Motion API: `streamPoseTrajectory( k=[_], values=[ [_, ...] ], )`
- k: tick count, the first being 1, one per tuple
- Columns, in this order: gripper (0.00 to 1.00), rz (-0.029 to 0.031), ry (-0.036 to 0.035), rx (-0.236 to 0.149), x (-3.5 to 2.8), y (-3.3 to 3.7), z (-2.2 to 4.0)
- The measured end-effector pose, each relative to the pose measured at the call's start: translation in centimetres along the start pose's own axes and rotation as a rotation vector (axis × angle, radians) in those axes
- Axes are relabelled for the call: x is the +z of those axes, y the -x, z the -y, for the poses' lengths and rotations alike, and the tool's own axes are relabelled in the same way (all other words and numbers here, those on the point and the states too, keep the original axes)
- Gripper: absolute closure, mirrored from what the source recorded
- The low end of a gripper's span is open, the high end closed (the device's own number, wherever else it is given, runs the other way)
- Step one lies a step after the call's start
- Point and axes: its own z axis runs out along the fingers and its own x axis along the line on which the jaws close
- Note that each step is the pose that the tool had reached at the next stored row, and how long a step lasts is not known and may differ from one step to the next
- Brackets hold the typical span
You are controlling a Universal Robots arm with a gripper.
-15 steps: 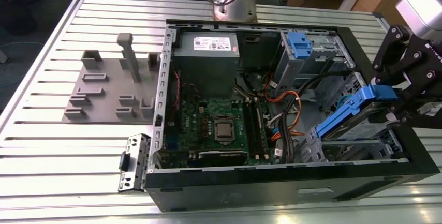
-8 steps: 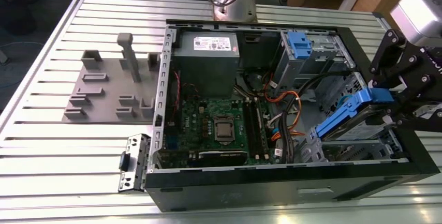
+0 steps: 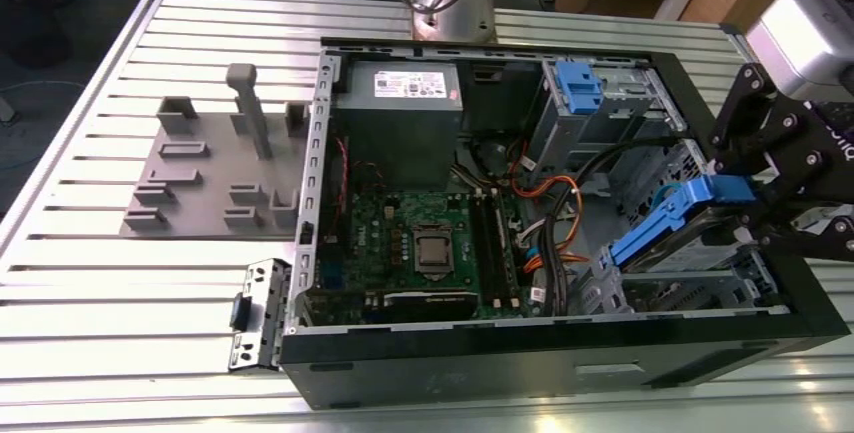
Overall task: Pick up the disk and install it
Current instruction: 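Insert the disk into the insertion slot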
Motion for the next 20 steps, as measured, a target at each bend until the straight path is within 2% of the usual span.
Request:
streamPoseTrajectory(
  k=[5,14,15,20],
  values=[
    [0.64,0.0,0.0,0.0,0.37,-0.03,0.01],
    [0.62,-0.0003,0.0,0.0,0.38,-0.04,0.01],
    [0.56,-0.0003,0.0,0.0,0.38,-0.04,0.01],
    [0.56,-0.0003,0.0,0.0,0.38,-0.04,0.01]
  ],
)
